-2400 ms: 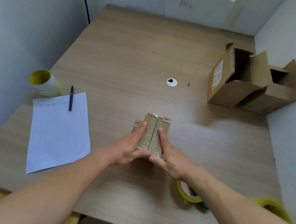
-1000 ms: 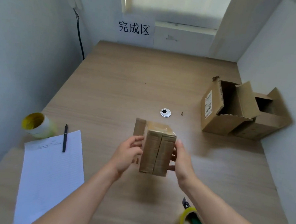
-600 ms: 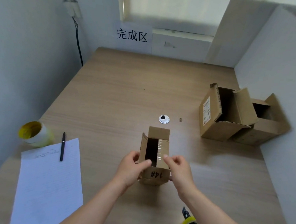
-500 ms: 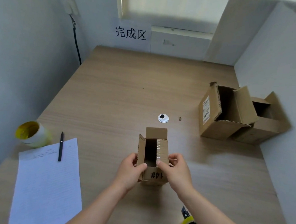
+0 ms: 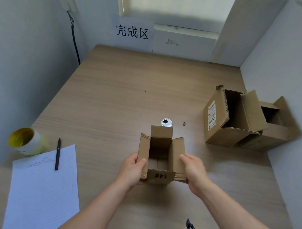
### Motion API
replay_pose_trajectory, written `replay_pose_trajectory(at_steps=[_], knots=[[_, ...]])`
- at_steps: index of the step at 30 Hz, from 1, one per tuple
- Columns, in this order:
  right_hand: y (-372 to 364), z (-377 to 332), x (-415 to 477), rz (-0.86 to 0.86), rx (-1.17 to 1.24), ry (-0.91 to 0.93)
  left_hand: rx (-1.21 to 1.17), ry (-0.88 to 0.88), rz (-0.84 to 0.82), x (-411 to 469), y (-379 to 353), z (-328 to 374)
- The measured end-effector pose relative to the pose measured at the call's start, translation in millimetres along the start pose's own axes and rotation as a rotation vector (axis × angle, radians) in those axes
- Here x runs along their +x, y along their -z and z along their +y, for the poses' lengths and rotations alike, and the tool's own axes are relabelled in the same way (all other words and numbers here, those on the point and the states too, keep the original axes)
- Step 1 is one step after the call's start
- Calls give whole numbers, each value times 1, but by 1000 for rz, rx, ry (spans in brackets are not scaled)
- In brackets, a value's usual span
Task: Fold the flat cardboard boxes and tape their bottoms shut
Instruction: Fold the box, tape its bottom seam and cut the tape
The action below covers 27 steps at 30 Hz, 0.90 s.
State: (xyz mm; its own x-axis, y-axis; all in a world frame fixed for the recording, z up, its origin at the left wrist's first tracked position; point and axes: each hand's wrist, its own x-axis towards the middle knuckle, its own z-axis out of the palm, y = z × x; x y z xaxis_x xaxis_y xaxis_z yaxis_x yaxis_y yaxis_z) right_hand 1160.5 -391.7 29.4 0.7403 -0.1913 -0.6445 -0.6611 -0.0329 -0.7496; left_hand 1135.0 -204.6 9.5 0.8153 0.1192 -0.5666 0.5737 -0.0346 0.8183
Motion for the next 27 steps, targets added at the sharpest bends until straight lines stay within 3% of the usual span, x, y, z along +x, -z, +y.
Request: replay_pose_trajectory(at_steps=[6,11,14,21,27], knots=[[-1,-7,15,174,104,25,13,-51,38,32,-24,13],[13,-35,29,230,-103,-32,-22,-81,102,72,-55,36],[23,-55,41,235,-74,-140,-37,-72,148,97,-78,53],[39,-75,61,202,267,39,-39,-46,149,119,-125,101],[43,-70,69,149,240,47,13,-47,75,144,-144,110]])
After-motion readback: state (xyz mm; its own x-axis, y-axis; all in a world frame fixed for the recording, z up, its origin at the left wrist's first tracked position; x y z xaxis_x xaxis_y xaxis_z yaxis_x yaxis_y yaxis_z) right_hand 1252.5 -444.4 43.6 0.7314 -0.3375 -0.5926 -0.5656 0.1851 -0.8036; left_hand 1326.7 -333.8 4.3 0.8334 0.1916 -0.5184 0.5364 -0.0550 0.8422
